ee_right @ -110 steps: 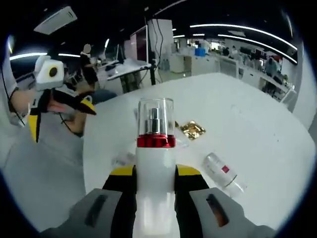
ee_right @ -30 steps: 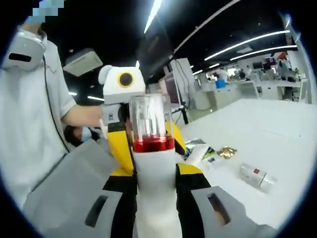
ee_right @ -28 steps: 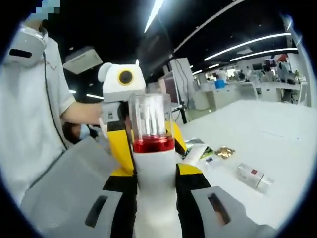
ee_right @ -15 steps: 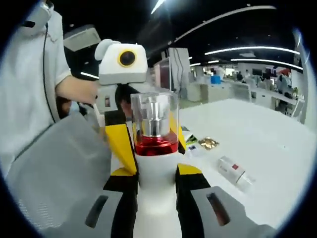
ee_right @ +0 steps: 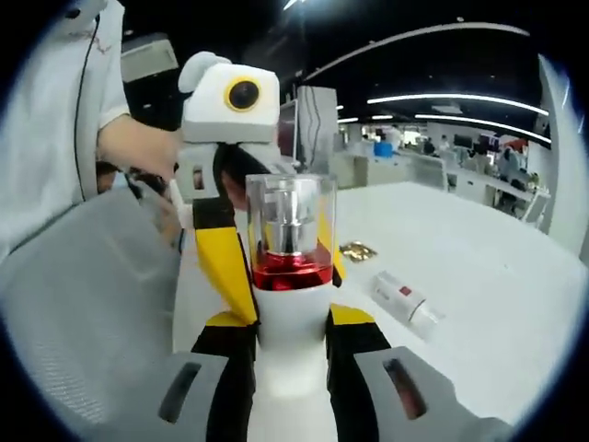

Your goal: Arrange the skincare products in the storage area until every visible bottle or jar stands upright without overlapping.

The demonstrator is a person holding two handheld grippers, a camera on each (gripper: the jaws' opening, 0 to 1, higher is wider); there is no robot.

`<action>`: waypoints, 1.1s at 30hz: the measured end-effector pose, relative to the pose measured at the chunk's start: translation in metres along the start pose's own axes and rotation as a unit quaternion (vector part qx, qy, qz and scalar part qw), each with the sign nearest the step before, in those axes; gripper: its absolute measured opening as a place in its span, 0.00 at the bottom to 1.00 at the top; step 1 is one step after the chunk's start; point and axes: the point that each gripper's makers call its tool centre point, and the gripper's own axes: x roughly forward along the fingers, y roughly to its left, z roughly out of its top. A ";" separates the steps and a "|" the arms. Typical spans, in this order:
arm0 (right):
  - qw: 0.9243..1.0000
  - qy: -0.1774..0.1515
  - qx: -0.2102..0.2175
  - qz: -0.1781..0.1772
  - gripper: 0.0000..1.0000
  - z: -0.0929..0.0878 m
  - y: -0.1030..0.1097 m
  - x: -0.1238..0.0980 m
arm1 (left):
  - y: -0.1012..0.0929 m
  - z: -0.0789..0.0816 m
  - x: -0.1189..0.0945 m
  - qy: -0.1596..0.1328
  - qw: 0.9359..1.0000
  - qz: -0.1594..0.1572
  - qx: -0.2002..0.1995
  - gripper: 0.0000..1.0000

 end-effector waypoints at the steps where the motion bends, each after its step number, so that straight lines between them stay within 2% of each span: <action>1: 1.000 -0.001 -0.001 -0.003 0.28 -0.001 -0.002 -0.001 | 0.000 0.000 0.002 0.001 1.000 0.000 0.002 0.25; 6: 1.000 -0.004 -0.014 -0.015 0.28 -0.010 -0.010 -0.006 | 0.002 -0.002 0.014 0.005 1.000 -0.005 0.017 0.25; 15: 1.000 0.000 -0.005 -0.013 0.28 -0.022 -0.020 -0.008 | 0.006 -0.007 0.026 0.011 1.000 -0.012 0.022 0.25; 21: 1.000 -0.006 0.004 -0.015 0.28 -0.021 -0.026 -0.007 | 0.014 -0.007 0.030 0.008 1.000 -0.010 0.022 0.25; 24: 1.000 -0.006 0.009 -0.022 0.28 -0.023 -0.034 -0.006 | 0.019 -0.004 0.035 0.012 0.999 -0.003 0.053 0.25; 33: 0.999 -0.003 0.011 -0.033 0.28 -0.024 -0.054 -0.009 | 0.036 0.002 0.045 -0.001 0.998 -0.003 0.061 0.26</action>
